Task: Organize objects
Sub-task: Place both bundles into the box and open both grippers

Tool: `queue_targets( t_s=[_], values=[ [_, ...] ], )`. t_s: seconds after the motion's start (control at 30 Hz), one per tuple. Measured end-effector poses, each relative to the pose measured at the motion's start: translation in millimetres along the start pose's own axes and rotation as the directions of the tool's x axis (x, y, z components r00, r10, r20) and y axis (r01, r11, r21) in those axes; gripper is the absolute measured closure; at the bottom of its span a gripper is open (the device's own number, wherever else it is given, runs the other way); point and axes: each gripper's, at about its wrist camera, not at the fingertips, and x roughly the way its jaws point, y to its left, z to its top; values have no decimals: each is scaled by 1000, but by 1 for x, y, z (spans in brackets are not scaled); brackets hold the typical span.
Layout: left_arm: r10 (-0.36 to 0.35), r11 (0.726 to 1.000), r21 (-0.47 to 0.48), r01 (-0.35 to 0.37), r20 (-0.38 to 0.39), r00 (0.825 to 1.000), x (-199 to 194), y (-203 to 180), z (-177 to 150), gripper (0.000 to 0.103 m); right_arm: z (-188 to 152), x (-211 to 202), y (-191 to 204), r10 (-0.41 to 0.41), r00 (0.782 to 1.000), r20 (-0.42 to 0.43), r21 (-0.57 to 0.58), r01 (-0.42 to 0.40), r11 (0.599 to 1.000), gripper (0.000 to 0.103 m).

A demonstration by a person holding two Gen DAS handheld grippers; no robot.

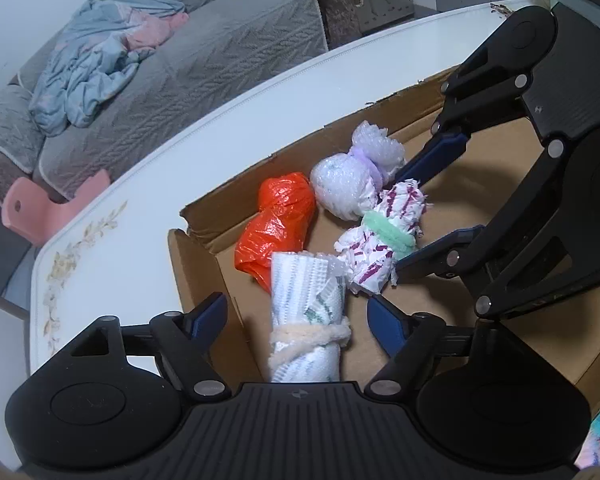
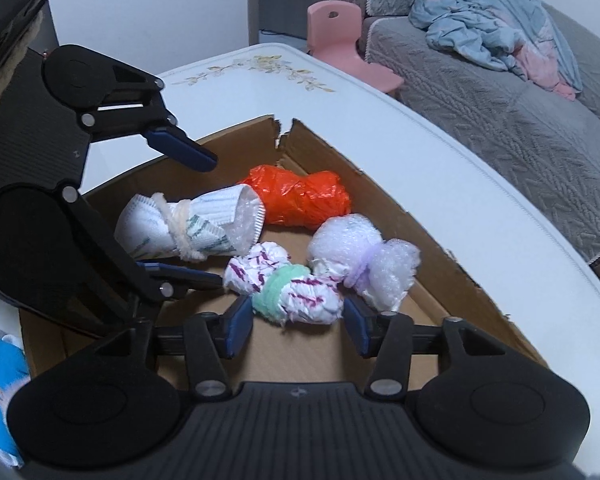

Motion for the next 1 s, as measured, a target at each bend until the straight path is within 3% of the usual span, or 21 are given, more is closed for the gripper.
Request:
queue_targets(
  t_s=[0.6, 0.8, 1.0],
  values=[
    [-8, 1000, 7, 7, 13, 1000, -20, 1, 2, 17, 5, -12, 2, 4, 1000, -1, 3, -4, 1000, 50],
    [-10, 1000, -17, 10, 49, 999, -50, 8, 2, 15, 6, -35, 9, 4, 1000, 19, 3, -4, 1000, 48],
    [4, 999, -53, 1, 90, 996, -106, 17, -12, 13, 4, -85, 26, 3, 998, 66, -16, -2, 1000, 46]
  ],
)
